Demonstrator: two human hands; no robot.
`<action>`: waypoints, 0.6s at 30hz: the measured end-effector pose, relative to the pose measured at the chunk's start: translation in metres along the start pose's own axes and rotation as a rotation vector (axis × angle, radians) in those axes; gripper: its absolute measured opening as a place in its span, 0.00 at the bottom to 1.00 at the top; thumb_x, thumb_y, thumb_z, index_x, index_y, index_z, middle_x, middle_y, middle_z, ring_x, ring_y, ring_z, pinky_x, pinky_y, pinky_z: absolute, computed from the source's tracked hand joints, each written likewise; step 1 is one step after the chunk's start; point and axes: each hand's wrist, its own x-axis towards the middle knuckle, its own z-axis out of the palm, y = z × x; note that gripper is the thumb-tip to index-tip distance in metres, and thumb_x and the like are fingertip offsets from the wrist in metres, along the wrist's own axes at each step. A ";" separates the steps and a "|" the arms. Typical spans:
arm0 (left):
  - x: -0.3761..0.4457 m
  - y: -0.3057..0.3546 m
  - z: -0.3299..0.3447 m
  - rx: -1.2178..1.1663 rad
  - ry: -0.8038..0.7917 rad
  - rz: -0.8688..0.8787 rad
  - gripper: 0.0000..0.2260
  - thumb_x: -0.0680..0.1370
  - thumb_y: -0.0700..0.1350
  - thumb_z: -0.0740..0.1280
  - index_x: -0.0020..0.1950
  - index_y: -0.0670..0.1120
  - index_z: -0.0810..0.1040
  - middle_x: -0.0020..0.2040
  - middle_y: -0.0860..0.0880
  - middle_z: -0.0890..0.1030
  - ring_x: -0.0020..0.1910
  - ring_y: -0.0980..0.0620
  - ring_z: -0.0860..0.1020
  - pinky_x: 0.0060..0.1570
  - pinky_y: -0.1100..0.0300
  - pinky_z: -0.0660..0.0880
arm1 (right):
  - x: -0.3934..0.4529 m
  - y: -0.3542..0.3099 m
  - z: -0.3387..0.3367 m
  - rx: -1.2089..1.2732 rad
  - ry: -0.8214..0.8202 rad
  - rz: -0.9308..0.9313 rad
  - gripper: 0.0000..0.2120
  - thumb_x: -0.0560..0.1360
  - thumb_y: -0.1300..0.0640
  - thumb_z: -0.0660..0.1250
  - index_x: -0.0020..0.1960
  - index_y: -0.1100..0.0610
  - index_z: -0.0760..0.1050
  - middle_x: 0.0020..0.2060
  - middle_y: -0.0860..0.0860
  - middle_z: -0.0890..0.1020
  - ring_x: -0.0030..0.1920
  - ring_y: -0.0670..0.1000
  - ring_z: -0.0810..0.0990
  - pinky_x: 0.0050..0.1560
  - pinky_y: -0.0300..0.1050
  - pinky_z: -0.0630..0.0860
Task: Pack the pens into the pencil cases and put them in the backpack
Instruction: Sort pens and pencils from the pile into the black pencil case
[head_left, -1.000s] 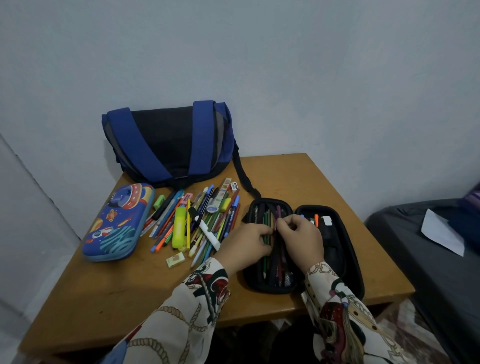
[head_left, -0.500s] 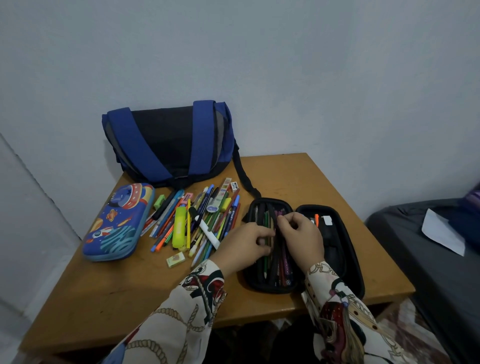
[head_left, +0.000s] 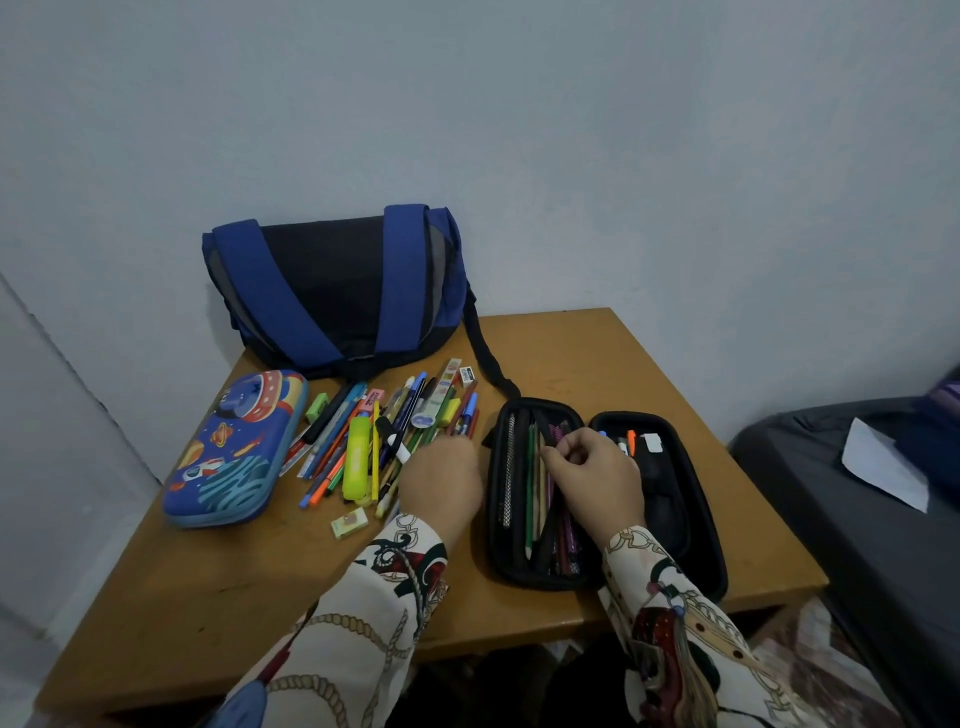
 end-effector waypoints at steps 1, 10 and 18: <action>-0.001 0.001 0.000 0.028 0.007 0.014 0.08 0.81 0.44 0.62 0.53 0.43 0.78 0.49 0.46 0.81 0.48 0.46 0.81 0.42 0.56 0.75 | 0.000 0.000 0.000 0.012 0.003 0.004 0.11 0.74 0.49 0.69 0.36 0.52 0.75 0.30 0.48 0.78 0.34 0.48 0.77 0.52 0.52 0.77; -0.002 0.001 0.001 0.077 0.035 0.016 0.08 0.80 0.44 0.62 0.52 0.44 0.79 0.47 0.48 0.81 0.46 0.47 0.81 0.42 0.57 0.76 | 0.001 0.003 0.000 0.051 0.009 0.018 0.11 0.75 0.49 0.69 0.37 0.53 0.76 0.29 0.47 0.76 0.33 0.48 0.76 0.40 0.43 0.71; -0.001 0.003 -0.008 -0.034 0.008 0.031 0.10 0.81 0.48 0.60 0.45 0.46 0.77 0.38 0.51 0.76 0.41 0.47 0.79 0.37 0.58 0.72 | 0.002 0.005 0.001 0.063 0.004 0.023 0.11 0.75 0.49 0.69 0.37 0.53 0.75 0.28 0.46 0.75 0.32 0.47 0.75 0.39 0.42 0.69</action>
